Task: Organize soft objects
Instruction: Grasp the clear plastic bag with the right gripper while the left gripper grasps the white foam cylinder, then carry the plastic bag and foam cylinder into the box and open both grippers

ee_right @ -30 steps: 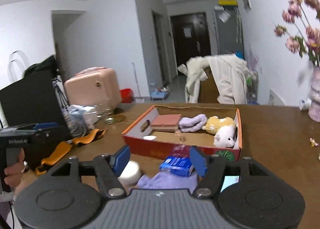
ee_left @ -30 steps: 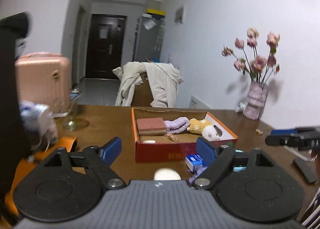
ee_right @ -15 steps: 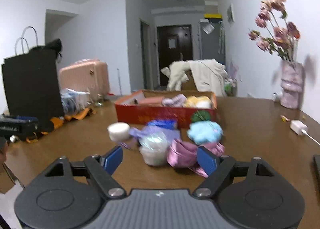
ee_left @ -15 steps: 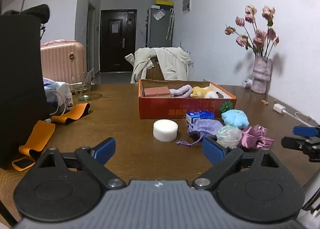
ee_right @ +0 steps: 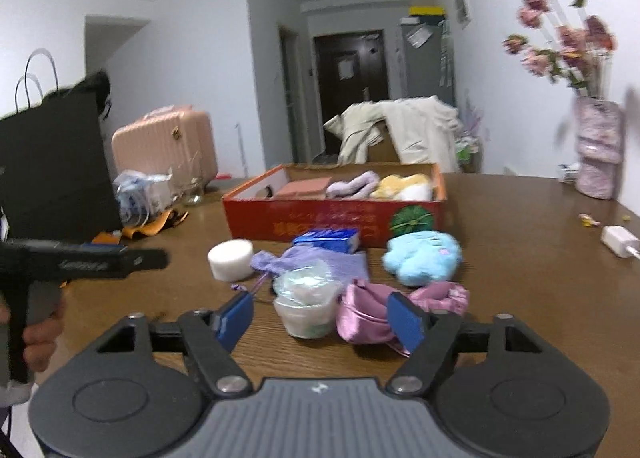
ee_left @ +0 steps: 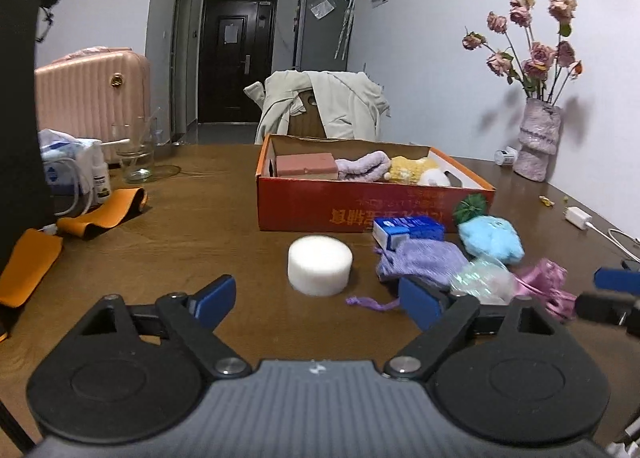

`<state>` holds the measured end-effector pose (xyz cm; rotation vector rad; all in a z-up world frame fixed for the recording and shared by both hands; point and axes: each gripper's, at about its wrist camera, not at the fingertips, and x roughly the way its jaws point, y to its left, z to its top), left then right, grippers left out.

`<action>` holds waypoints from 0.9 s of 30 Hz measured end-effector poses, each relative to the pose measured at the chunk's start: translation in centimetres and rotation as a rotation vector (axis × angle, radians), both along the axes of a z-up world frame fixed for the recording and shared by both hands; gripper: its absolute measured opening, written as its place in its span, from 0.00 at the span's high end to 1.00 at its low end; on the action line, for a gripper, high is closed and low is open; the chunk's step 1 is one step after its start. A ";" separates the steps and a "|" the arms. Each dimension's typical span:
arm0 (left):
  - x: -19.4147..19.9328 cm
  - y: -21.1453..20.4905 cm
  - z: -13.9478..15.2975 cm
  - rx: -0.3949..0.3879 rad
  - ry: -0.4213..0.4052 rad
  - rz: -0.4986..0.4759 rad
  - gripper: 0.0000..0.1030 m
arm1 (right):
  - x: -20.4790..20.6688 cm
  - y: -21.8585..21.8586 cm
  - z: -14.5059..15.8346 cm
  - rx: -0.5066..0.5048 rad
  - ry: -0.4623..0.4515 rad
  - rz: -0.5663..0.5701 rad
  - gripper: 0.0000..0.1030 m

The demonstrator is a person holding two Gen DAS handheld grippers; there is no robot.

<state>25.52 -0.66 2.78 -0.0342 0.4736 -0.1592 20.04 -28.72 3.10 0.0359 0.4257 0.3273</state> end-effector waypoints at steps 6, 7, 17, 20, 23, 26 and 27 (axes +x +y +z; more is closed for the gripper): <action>5.8 -0.9 -2.2 0.021 0.049 -0.021 0.15 | 4.7 3.7 -1.3 -0.101 0.050 0.031 0.39; 6.5 -1.0 -2.4 0.028 0.051 -0.025 0.15 | 5.4 3.9 -1.5 -0.112 0.058 0.017 0.39; 10.5 -0.5 -4.3 -0.018 0.127 -0.061 0.49 | 8.9 4.7 -3.0 -0.090 0.114 0.046 0.68; 10.4 -0.3 -4.3 -0.024 0.125 -0.062 0.51 | 9.0 4.9 -3.1 -0.090 0.116 0.045 0.69; 9.8 -0.3 -4.0 -0.021 0.134 -0.052 0.52 | 8.8 5.1 -3.1 -0.091 0.115 0.041 0.72; 8.1 0.2 -3.0 -0.042 0.117 -0.054 0.53 | 7.8 5.1 -2.4 -0.079 0.106 0.036 0.73; 7.3 0.4 -2.5 -0.049 0.106 -0.057 0.53 | 7.3 5.1 -2.2 -0.073 0.099 0.039 0.73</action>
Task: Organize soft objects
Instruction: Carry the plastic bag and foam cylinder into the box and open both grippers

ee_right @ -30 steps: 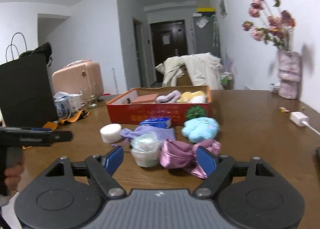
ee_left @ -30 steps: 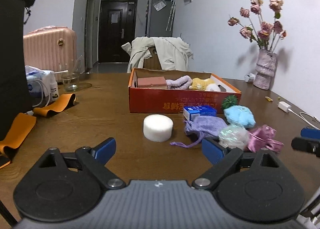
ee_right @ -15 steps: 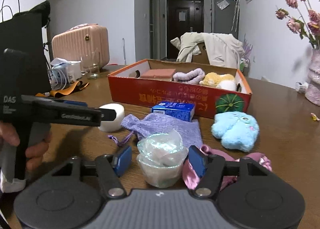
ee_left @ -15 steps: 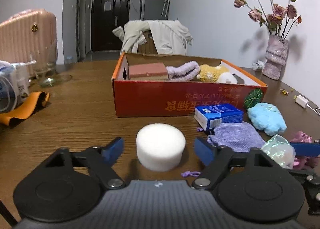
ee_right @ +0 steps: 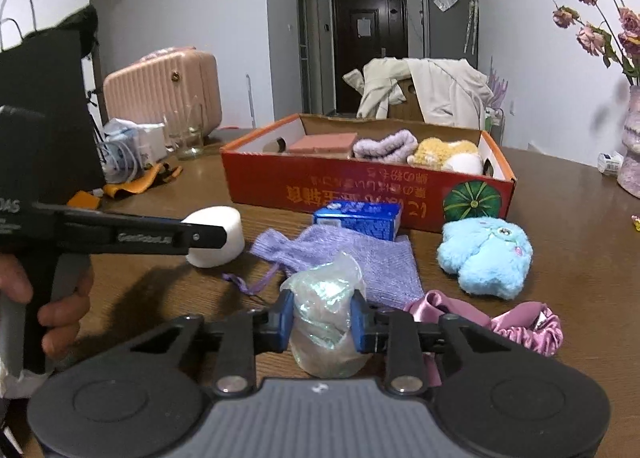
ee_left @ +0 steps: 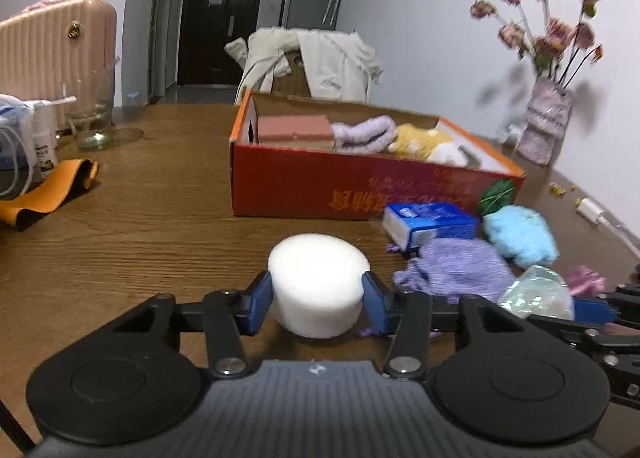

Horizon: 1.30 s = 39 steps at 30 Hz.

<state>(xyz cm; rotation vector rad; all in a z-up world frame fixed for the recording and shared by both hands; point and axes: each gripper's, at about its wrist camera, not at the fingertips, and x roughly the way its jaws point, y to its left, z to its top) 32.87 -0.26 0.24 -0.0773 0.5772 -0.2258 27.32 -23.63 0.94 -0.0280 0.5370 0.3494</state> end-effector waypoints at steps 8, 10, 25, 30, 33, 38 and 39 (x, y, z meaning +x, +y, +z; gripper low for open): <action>-6.6 1.1 3.7 -0.032 -0.090 -0.002 0.52 | -4.4 0.2 2.6 0.052 -0.064 0.035 0.73; -7.3 1.5 4.3 -0.052 -0.102 -0.001 0.52 | -5.0 0.0 3.1 0.082 -0.071 0.051 0.73; 8.0 0.9 10.2 -0.041 -0.127 -0.069 0.52 | 9.4 0.7 9.1 0.149 -0.083 0.118 0.73; 14.6 0.8 8.9 -0.025 -0.064 -0.059 0.52 | 17.2 2.1 7.6 0.141 -0.007 0.107 0.73; 17.9 0.8 7.7 -0.029 -0.019 -0.072 0.52 | 20.9 3.2 6.2 0.134 0.037 0.107 0.73; 21.9 0.5 5.3 0.001 0.053 -0.074 0.51 | 24.3 4.8 3.4 0.138 0.112 0.113 0.73; 22.2 0.5 5.0 0.004 0.062 -0.076 0.51 | 24.8 5.1 2.9 0.138 0.127 0.116 0.72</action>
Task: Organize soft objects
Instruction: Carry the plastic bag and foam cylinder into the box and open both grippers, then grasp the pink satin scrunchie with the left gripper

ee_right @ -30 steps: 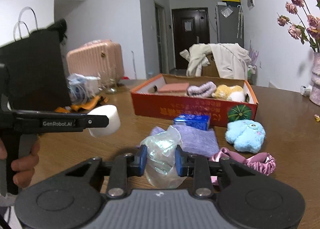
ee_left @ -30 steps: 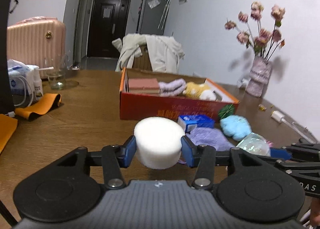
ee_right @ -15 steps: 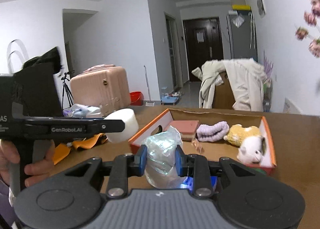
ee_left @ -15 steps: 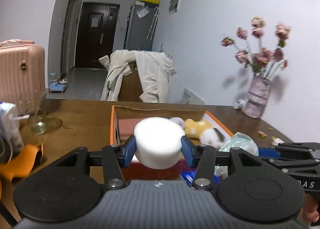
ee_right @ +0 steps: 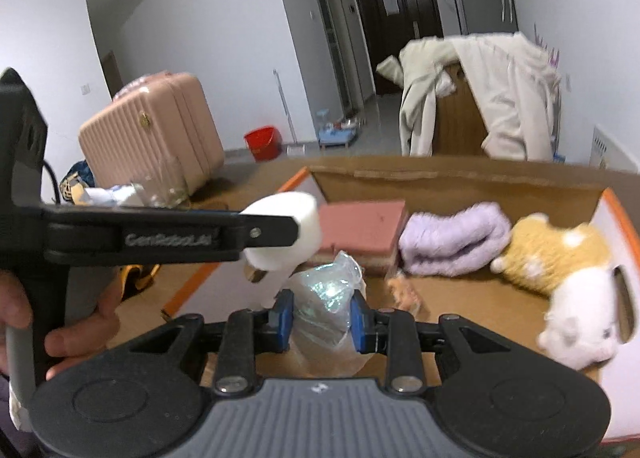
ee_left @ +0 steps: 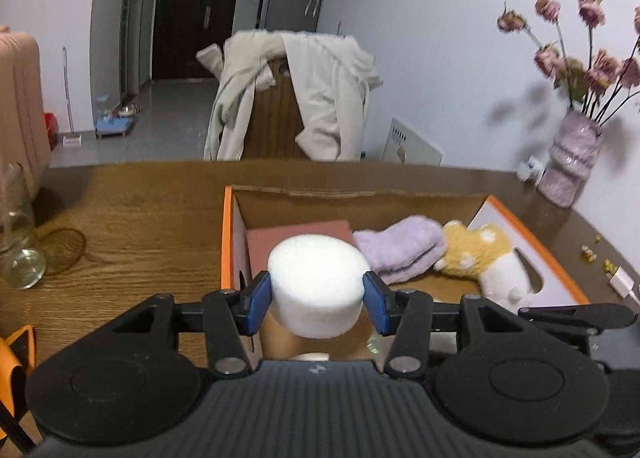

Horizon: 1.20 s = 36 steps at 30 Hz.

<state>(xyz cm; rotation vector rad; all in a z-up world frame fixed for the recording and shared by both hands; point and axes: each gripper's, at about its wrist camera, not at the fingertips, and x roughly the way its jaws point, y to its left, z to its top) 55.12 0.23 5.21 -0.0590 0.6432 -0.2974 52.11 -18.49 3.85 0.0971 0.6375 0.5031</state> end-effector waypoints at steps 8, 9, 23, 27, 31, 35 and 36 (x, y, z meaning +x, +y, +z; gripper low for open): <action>0.3 0.0 -1.1 0.018 0.018 -0.019 0.36 | 0.7 2.3 -1.7 -0.019 0.062 0.061 0.62; 0.2 0.1 -1.0 0.016 0.018 -0.020 0.35 | 0.6 2.5 -1.6 -0.027 0.060 0.056 0.61; -6.1 0.8 5.0 0.033 -0.078 0.001 0.22 | -4.5 -0.6 4.5 -0.054 -0.040 -0.007 0.41; -10.0 1.3 7.9 0.035 -0.132 0.003 0.20 | -8.3 -2.7 7.8 -0.061 -0.112 -0.044 0.38; -15.1 1.7 9.8 0.028 -0.193 0.006 0.19 | -13.2 -5.2 10.8 -0.059 -0.196 -0.078 0.33; -20.7 1.7 10.4 0.025 -0.247 0.027 0.18 | -18.0 -7.5 12.5 -0.049 -0.262 -0.111 0.30; -22.1 1.7 10.4 0.024 -0.263 0.030 0.18 | -19.5 -8.0 12.7 -0.046 -0.278 -0.114 0.30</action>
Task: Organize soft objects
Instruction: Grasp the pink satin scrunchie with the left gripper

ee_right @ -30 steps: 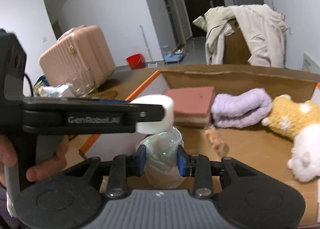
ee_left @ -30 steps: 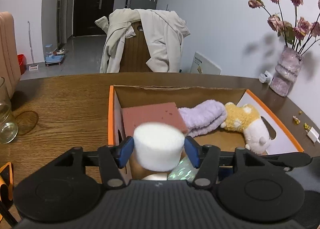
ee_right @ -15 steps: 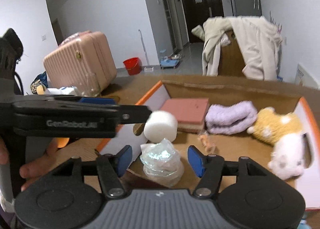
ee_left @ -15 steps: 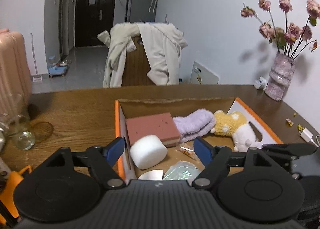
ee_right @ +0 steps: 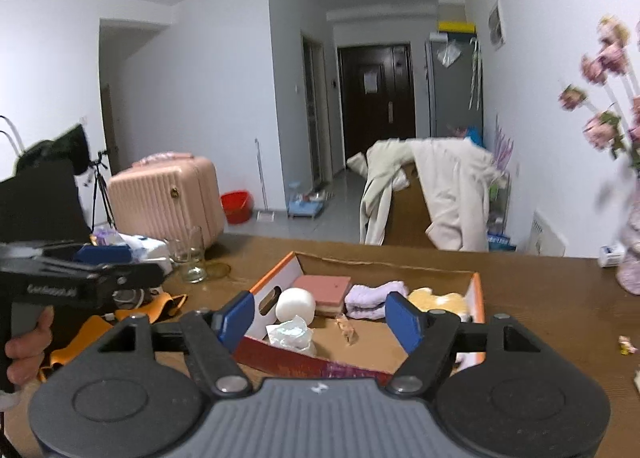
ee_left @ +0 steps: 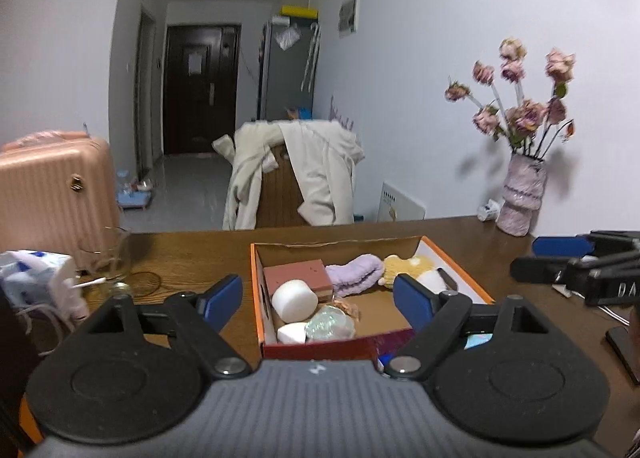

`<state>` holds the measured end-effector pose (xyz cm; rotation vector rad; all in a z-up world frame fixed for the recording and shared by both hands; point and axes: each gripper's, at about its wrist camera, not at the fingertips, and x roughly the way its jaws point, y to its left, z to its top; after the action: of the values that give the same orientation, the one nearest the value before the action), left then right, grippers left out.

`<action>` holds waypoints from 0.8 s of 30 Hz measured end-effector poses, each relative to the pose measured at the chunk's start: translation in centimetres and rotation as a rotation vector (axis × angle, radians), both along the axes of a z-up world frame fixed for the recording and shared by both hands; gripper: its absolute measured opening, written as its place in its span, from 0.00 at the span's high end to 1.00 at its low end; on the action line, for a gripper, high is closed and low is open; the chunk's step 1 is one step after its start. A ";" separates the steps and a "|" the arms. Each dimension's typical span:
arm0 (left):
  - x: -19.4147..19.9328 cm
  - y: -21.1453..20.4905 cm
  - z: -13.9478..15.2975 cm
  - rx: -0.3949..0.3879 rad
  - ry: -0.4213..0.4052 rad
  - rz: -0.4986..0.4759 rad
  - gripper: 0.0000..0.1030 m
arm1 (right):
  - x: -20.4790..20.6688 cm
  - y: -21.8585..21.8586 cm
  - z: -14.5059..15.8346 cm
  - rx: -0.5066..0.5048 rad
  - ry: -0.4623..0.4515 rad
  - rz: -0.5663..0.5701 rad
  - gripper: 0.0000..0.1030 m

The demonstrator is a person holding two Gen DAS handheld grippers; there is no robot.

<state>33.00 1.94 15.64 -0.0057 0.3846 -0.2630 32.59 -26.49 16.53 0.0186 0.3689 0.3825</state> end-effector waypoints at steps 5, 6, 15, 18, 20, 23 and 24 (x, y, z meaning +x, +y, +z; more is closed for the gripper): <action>-7.4 0.1 -0.6 -0.011 -0.066 0.008 0.13 | -6.6 -1.4 -0.3 -0.031 -0.072 -0.016 0.23; -8.9 -0.1 -1.1 -0.004 -0.080 0.021 0.13 | -8.2 -1.8 -0.7 -0.037 -0.086 -0.021 0.21; -19.3 -1.1 -7.2 -0.085 -0.029 0.041 0.09 | -18.5 -3.3 -7.4 -0.043 -0.062 -0.037 0.17; -20.8 -1.5 -8.4 -0.075 0.001 0.058 0.09 | -20.4 -3.8 -9.9 -0.025 -0.018 -0.057 0.17; -21.5 -2.1 -8.8 -0.051 0.008 0.044 0.09 | -21.4 -4.2 -10.9 -0.002 0.002 -0.057 0.17; -21.6 -3.1 -9.1 -0.022 0.004 0.037 0.09 | -21.9 -4.6 -11.8 0.015 0.011 -0.059 0.17; -21.4 -3.4 -9.1 -0.020 0.005 0.034 0.09 | -22.0 -4.7 -12.0 0.011 0.011 -0.064 0.17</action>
<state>11.61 -1.48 6.51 -0.0324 0.3865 -0.2330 10.61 -31.17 4.55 0.0433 0.3763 0.3216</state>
